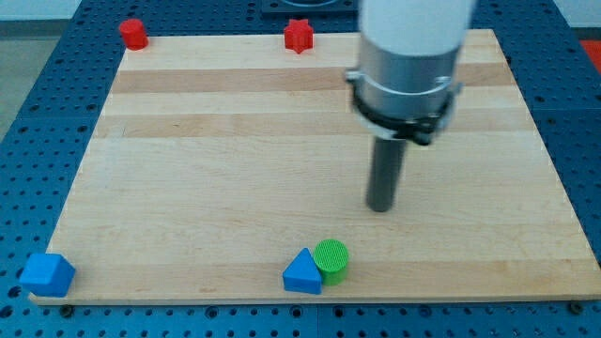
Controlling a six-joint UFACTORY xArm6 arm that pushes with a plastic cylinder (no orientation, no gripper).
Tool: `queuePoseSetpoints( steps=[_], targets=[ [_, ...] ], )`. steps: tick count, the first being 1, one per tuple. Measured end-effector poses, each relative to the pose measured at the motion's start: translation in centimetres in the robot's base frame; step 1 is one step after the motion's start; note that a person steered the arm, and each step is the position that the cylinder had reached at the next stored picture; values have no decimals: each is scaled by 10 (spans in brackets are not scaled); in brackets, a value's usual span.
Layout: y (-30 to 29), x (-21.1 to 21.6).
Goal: Place the blue triangle left to the green circle
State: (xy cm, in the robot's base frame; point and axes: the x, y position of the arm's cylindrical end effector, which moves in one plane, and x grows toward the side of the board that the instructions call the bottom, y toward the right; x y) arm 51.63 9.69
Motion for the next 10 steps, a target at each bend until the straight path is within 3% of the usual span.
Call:
queuePoseSetpoints(
  steps=[1, 2, 3, 8, 10],
  targets=[
    [59, 17],
    [97, 75],
    [93, 102],
    [-11, 102],
    [-118, 99]
  ],
)
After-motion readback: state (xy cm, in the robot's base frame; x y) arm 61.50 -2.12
